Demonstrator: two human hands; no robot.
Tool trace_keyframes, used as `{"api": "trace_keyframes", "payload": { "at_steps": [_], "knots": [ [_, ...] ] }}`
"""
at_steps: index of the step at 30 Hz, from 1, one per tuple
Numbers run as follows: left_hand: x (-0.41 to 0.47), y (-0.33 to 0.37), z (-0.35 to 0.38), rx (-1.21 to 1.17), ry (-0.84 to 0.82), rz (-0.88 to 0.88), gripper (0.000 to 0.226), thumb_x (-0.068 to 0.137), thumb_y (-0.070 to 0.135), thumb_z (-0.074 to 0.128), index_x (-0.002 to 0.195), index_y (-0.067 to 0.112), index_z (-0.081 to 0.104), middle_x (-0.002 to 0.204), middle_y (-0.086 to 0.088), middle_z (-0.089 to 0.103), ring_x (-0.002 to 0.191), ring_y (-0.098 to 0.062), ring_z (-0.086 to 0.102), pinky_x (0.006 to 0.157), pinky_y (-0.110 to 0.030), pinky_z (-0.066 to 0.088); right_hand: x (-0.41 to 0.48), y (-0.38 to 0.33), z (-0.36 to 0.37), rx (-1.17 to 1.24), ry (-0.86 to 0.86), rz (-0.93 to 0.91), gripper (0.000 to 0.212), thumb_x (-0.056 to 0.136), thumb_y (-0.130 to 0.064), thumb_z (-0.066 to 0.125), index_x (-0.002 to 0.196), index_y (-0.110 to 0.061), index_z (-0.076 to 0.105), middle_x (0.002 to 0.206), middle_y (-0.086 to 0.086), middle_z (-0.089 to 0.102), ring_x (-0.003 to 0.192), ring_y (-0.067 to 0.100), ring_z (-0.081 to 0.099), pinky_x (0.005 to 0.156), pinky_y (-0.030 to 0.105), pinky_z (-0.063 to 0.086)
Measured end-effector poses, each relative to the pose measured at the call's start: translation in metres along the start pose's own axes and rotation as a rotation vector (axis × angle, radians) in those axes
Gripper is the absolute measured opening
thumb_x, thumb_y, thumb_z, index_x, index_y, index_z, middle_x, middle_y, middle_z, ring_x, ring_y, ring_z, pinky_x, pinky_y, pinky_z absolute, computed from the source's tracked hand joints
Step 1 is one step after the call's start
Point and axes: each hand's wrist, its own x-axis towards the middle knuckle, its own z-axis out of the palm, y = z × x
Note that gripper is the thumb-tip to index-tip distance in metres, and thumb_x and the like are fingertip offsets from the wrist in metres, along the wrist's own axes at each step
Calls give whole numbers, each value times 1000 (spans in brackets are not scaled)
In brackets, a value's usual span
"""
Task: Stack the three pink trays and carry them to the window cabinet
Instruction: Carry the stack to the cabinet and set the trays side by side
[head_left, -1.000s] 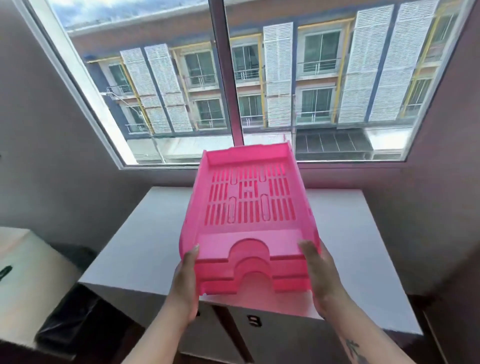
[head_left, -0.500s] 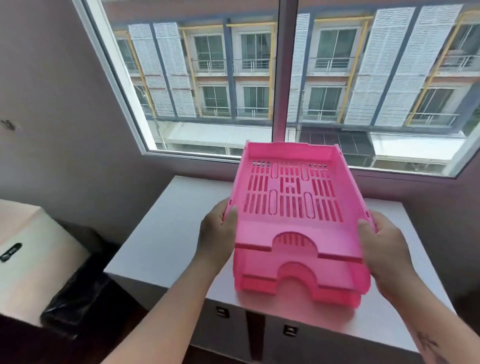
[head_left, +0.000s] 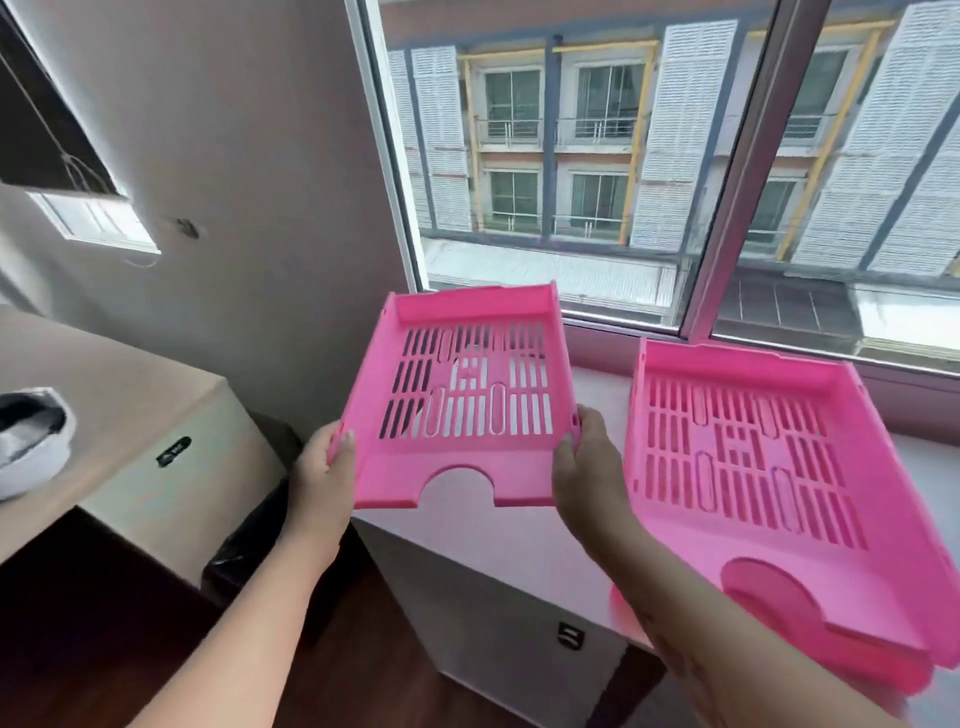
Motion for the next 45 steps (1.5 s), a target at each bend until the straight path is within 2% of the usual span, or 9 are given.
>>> {"api": "trace_keyframes", "payload": {
  "at_steps": [12, 16, 19, 25, 30, 34, 37, 43, 45],
  "knots": [
    [44, -90, 16, 111, -229, -148, 27, 98, 29, 51, 123, 24, 56, 109, 11, 65, 110, -16, 61, 82, -28, 45, 1, 68, 67, -102, 120, 302, 39, 102, -11, 32, 140, -15, 35, 86, 11, 60, 60, 17, 50, 53, 30, 39],
    [46, -72, 15, 242, -211, -102, 57, 92, 42, 57, 141, 18, 41, 132, 3, 54, 120, -17, 51, 92, -30, 41, 5, 53, 60, -123, 120, 294, 49, 100, -14, 42, 148, -13, 29, 145, 11, 45, 125, 25, 49, 103, 36, 40],
    [51, -32, 30, 290, -73, 11, 65, 90, 49, 54, 143, 15, 37, 147, -6, 43, 134, -23, 40, 102, -40, 38, 15, 24, 35, -140, 188, 129, 56, 97, -18, 53, 148, -12, 31, 152, 7, 39, 140, 23, 36, 115, 39, 30],
    [12, 51, 125, 176, -338, 202, 45, 91, 37, 55, 128, 12, 53, 127, -6, 61, 115, -21, 58, 93, -32, 47, 24, 7, -80, -433, 487, -146, 35, 91, -10, 59, 125, -2, 56, 118, 17, 65, 108, 27, 60, 93, 35, 47],
    [-59, 74, 192, 120, -684, -84, 60, 92, 33, 56, 145, 11, 38, 147, -6, 46, 129, -20, 49, 99, -29, 37, 3, 60, -190, -791, 516, 356, 37, 84, -23, 62, 114, -1, 58, 107, 21, 61, 102, 39, 55, 88, 47, 46],
    [-83, 69, 213, 241, -688, 13, 30, 87, 26, 52, 101, 4, 67, 93, -13, 69, 77, -24, 60, 78, -46, 54, -24, 96, -226, -625, 324, 552, 31, 89, -15, 50, 120, -9, 51, 107, 18, 63, 92, 35, 61, 74, 38, 49],
    [-87, 78, 220, 232, -597, 97, 25, 82, 23, 54, 66, 4, 54, 64, -12, 52, 58, -19, 46, 54, -34, 38, -33, 102, -247, -473, 352, 477, 31, 90, -7, 39, 115, -14, 56, 99, 11, 62, 85, 33, 61, 69, 37, 50],
    [-138, 112, 275, 180, -640, 236, 32, 89, 24, 49, 64, 4, 49, 57, -3, 45, 55, -18, 38, 54, -37, 37, -65, 104, -327, -275, 540, 353, 32, 92, -2, 35, 107, -18, 58, 95, 10, 64, 71, 22, 60, 55, 31, 49],
    [-172, 120, 303, 73, -713, 200, 42, 98, 35, 37, 88, 3, 62, 79, -4, 61, 74, -20, 56, 72, -46, 49, -82, 115, -362, -260, 595, 378, 36, 93, 0, 35, 115, -13, 59, 99, 11, 63, 70, 20, 57, 53, 24, 42]
  ]
}}
